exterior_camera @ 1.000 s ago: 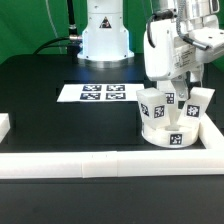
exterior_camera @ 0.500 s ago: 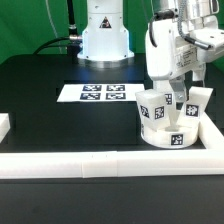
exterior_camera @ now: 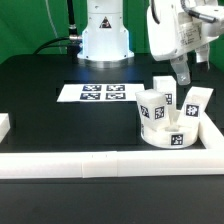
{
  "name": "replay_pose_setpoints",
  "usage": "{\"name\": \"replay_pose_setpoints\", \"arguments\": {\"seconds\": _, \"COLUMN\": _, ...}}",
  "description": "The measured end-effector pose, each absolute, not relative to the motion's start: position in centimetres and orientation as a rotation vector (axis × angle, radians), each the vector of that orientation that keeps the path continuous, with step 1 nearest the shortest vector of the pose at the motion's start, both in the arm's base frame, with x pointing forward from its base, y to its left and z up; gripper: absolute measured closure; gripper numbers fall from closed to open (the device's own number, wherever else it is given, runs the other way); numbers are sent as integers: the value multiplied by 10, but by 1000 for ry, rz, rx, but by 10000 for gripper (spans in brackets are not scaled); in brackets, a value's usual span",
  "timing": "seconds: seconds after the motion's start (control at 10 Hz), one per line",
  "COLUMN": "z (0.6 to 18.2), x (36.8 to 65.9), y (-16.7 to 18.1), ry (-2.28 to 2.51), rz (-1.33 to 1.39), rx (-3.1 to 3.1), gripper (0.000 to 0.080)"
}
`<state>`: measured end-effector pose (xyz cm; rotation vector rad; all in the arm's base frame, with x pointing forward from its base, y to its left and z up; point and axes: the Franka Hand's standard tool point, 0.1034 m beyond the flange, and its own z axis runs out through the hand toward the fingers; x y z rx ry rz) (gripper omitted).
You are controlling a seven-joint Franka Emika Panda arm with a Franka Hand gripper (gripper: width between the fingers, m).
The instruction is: Assemble stool
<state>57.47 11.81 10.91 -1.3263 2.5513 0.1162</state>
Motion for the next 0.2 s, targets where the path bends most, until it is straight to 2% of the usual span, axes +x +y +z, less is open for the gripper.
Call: {"name": "replay_pose_setpoints", "arguments": {"seconds": 0.2, "z": 108, "x": 575, "y": 118, "ry": 2552, "rz": 116, "rx": -1327, "gripper": 151}}
